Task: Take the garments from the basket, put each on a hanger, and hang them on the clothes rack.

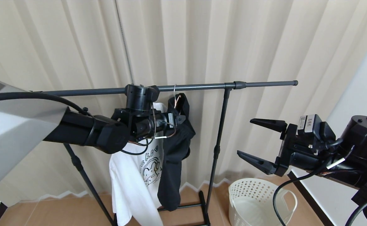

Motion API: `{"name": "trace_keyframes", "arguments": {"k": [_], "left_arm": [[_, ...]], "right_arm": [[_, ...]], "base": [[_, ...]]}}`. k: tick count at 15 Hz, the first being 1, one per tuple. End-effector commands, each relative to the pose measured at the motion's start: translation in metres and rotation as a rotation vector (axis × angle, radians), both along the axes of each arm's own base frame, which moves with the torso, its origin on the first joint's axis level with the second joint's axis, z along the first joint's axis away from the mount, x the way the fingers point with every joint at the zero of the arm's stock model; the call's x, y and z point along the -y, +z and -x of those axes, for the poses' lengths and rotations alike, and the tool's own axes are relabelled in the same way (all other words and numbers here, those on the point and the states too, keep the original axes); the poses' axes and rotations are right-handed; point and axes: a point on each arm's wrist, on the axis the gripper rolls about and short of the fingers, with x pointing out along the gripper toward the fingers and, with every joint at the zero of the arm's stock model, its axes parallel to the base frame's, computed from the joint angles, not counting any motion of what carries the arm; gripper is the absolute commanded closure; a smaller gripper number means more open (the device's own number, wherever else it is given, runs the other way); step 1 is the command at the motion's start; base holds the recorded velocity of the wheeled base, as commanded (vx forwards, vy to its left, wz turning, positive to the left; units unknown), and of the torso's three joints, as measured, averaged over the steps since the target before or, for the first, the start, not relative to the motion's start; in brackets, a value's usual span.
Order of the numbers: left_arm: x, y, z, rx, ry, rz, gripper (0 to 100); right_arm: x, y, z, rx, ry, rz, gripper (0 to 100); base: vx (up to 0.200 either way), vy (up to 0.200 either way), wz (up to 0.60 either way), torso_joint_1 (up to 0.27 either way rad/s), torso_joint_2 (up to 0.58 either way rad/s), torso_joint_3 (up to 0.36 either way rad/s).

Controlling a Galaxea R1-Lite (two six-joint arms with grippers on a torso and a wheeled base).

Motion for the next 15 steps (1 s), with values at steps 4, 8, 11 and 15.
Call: {"name": "trace_keyframes", "arguments": {"k": [4, 8, 11, 15], "left_arm": [[-0.022, 0.034, 0.044, 0.051, -0.015, -0.008, 0], [-0.033, 0.038, 0.069, 0.042, -0.026, -0.017, 0], [-0.050, 0.045, 0.100, 0.062, -0.036, -0.041, 0], [-0.069, 0.042, 0.137, 0.070, -0.059, -0.094, 0]], "right_arm": [[0.000, 0.001, 0.000, 0.002, -0.007, -0.003, 0], [0.001, 0.003, -0.002, 0.002, -0.040, -0.006, 0], [0.001, 0.005, -0.004, -0.031, -0.090, -0.034, 0], [0.007, 0.026, 0.012, -0.126, -0.154, -0.007, 0]], "base": [[0.000, 0.000, 0.00, 0.000, 0.00, 0.000], [0.000, 0.000, 0.00, 0.000, 0.00, 0.000], [0.000, 0.000, 0.00, 0.000, 0.00, 0.000], [0.000, 0.000, 0.00, 0.000, 0.00, 0.000]]}}
